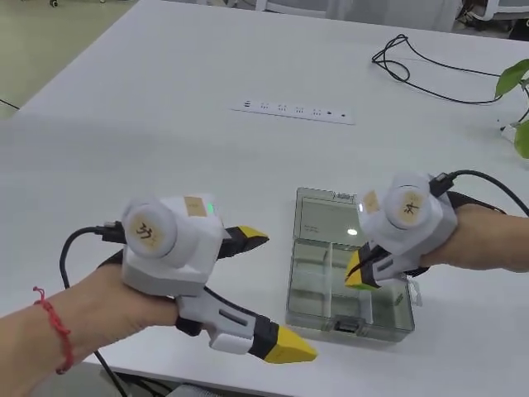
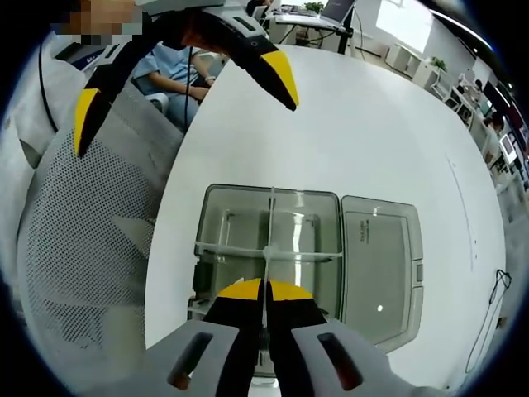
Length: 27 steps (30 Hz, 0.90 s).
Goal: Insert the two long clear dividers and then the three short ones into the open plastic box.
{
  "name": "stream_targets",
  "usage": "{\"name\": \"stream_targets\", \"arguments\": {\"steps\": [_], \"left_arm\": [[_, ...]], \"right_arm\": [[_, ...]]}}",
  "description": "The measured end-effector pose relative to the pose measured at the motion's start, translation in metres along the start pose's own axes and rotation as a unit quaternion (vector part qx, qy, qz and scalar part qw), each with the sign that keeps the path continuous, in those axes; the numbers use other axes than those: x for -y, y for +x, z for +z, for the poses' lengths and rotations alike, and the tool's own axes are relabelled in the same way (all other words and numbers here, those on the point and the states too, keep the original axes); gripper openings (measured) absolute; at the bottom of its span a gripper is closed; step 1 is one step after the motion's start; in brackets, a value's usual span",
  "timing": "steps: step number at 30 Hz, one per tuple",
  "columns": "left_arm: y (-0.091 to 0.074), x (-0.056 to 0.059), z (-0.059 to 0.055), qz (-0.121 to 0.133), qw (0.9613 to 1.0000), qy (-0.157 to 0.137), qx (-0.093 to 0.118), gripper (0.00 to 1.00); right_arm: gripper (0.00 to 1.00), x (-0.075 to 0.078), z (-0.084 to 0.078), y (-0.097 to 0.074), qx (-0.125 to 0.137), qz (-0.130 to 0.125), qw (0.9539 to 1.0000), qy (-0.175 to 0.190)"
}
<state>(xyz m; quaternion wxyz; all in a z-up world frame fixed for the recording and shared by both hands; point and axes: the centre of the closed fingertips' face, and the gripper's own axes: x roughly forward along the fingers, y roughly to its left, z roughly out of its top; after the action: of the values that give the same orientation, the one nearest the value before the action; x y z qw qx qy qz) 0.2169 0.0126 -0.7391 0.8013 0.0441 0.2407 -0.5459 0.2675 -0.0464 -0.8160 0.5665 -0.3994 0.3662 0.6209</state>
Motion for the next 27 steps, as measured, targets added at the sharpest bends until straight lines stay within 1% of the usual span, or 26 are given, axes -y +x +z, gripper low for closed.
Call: {"name": "stream_targets", "arguments": {"steps": [8,13,15,19,23,26,27], "left_arm": [[0.0013,0.0005,0.001,0.0,1.0,0.001,0.0,1.0],[0.0008,0.001,0.0018,0.0,1.0,0.0,0.002,1.0],[0.0003,0.0014,0.0023,0.0,1.0,0.0,0.002,1.0],[-0.0004,0.0018,0.0025,0.001,1.0,0.001,0.002,1.0],[-0.0015,0.0019,0.0039,0.003,1.0,0.002,0.002,1.0],[-0.0022,0.0015,0.0033,0.004,1.0,0.002,0.001,1.0],[-0.0024,0.0014,0.0033,0.004,1.0,0.001,0.002,1.0]], "right_arm": [[0.03,-0.0011,-0.0005,0.0009,-0.004,-0.004,1.0,-0.005],[0.03,-0.001,-0.0011,0.0012,-0.001,-0.005,1.0,0.003],[0.03,-0.001,-0.0013,0.0016,-0.002,-0.007,1.0,-0.001],[0.03,-0.0017,-0.0014,0.0014,-0.001,-0.007,1.0,0.005],[0.03,-0.0011,-0.0019,0.0006,-0.002,-0.01,0.9999,0.001],[0.08,-0.0019,0.002,-0.0047,0.01,-0.011,0.9998,0.014],[0.08,-0.0015,0.0024,-0.0072,0.012,-0.014,0.9997,0.013]]}}
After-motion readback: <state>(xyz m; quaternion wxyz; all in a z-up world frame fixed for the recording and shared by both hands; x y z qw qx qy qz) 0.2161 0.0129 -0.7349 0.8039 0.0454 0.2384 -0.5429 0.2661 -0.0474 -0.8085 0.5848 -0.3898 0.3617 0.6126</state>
